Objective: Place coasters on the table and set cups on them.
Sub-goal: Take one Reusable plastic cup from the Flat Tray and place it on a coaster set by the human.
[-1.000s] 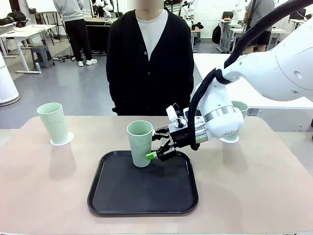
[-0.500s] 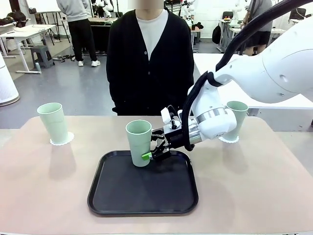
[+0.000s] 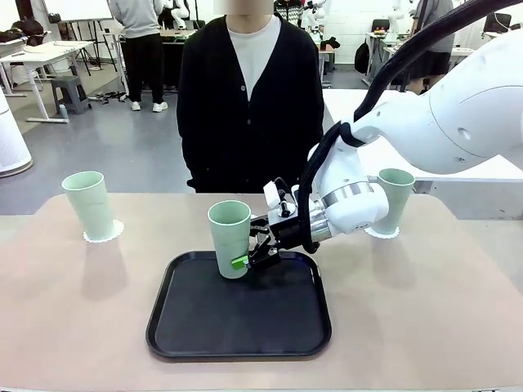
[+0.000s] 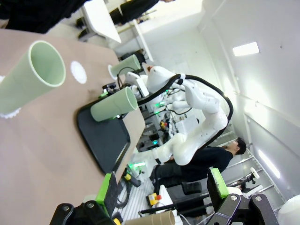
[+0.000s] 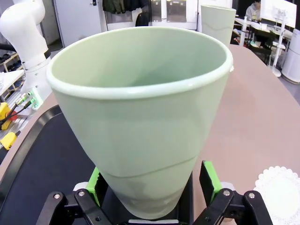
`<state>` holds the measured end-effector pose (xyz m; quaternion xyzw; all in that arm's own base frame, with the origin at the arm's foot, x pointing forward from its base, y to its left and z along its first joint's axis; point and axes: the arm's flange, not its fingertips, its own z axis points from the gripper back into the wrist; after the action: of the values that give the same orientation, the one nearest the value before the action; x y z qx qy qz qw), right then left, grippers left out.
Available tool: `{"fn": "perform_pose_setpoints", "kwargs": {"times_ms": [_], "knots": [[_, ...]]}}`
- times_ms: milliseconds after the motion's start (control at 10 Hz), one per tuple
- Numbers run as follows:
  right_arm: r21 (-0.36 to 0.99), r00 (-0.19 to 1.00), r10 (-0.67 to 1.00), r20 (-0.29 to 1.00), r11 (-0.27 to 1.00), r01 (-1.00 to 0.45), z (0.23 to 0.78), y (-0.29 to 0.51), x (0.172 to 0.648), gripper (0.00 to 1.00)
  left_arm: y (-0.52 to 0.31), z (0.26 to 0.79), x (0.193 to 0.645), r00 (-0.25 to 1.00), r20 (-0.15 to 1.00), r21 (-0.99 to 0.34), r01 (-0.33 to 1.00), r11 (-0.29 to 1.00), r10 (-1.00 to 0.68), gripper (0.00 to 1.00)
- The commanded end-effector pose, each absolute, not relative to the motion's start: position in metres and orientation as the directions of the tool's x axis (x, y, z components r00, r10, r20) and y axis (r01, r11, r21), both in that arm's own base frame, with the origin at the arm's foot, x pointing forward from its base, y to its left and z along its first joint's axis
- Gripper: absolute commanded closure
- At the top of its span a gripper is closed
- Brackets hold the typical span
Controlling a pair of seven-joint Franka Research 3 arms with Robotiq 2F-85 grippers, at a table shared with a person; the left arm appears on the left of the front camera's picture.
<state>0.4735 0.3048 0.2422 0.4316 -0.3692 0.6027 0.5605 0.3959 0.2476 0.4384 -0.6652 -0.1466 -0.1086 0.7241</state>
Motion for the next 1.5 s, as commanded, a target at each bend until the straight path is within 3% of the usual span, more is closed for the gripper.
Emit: {"fn": "perform_pose_setpoints", "kwargs": {"times_ms": [0, 500, 700, 800, 900, 1000, 1200, 1400], "knots": [[0.063, 0.034, 0.34, 0.94, -0.075, -0.995, 0.241, 0.312, 0.476, 0.0, 0.249, 0.44, 0.395, 0.931, 0.362, -0.929, 0.357, 0.096, 0.041, 0.0], [0.1, 0.065, 0.283, 0.957, -0.111, -0.989, 0.241, 0.318, 0.474, 0.02, 0.249, 0.44, 0.395, 0.931, 0.362, -0.929, 0.357, 0.096, 0.041, 0.0], [0.108, 0.073, 0.247, 0.966, -0.131, -0.985, 0.242, 0.318, 0.475, 0.09, 0.249, 0.44, 0.395, 0.931, 0.362, -0.929, 0.357, 0.096, 0.041, 0.0], [0.092, 0.056, 0.238, 0.97, -0.146, -0.985, 0.24, 0.318, 0.475, 0.64, 0.249, 0.44, 0.395, 0.931, 0.362, -0.929, 0.357, 0.096, 0.041, 0.0], [0.091, 0.056, 0.236, 0.97, -0.142, -0.986, 0.24, 0.317, 0.476, 0.67, 0.249, 0.44, 0.395, 0.931, 0.362, -0.929, 0.357, 0.096, 0.041, 0.0], [0.092, 0.056, 0.239, 0.969, -0.139, -0.986, 0.24, 0.317, 0.476, 1.0, 0.249, 0.44, 0.395, 0.931, 0.362, -0.929, 0.357, 0.096, 0.041, 0.0], [0.107, 0.076, 0.268, 0.96, -0.101, -0.989, 0.247, 0.313, 0.473, 1.0, 0.249, 0.44, 0.395, 0.931, 0.362, -0.929, 0.357, 0.096, 0.041, 0.0], [0.189, 0.16, 0.401, 0.902, -0.033, -0.981, 0.297, 0.305, 0.464, 1.0, 0.249, 0.44, 0.395, 0.931, 0.362, -0.929, 0.357, 0.096, 0.041, 0.0]]}}
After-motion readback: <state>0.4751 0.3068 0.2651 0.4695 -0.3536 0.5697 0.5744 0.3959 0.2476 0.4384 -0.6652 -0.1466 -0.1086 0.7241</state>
